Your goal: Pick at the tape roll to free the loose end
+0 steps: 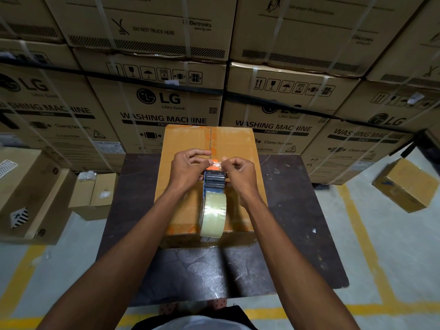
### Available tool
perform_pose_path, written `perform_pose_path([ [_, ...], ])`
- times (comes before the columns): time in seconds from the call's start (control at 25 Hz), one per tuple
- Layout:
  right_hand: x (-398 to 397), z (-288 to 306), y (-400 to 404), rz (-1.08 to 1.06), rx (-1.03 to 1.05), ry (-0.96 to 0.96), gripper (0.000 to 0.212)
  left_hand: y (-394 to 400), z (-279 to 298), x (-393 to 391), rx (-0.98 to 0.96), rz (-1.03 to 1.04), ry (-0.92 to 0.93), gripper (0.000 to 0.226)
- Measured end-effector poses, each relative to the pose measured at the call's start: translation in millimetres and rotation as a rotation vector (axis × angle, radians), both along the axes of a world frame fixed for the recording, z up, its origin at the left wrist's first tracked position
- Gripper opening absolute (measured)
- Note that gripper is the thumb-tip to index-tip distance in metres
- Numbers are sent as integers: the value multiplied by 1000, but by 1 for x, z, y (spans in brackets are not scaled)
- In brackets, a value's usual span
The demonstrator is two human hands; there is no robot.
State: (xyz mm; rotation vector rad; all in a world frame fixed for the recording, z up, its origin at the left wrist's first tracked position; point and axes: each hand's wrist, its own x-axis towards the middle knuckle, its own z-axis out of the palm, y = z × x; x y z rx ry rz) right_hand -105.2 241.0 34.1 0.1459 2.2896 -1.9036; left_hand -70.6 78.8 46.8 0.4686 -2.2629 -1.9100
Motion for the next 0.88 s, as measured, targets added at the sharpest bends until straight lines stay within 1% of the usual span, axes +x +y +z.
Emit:
perform_pose_path([
  [0.08, 0, -1, 0, 14, 21, 15, 20, 1, 1, 0, 2, -3, 1, 22],
  [0.24, 1, 0, -1, 7, 7, 1, 25, 2, 2, 0, 2, 2, 4, 22],
  [0.36, 1, -1, -1, 10, 28, 21, 21, 3, 3, 1, -8, -4, 14, 23],
  [0.48, 2, -1, -2, 3, 5, -1, 25, 3, 3, 1, -14, -3, 18, 23],
  [0.64, 2, -3, -2, 18, 61, 44, 21, 3, 3, 1, -19, -4, 23, 24],
  [0.8, 4, -4, -3, 1, 45, 28, 27, 3, 3, 1, -29, 3, 21, 24],
  [0.88, 4, -2, -3, 1, 61, 53, 23, 3, 2, 1, -32, 3, 24, 24],
])
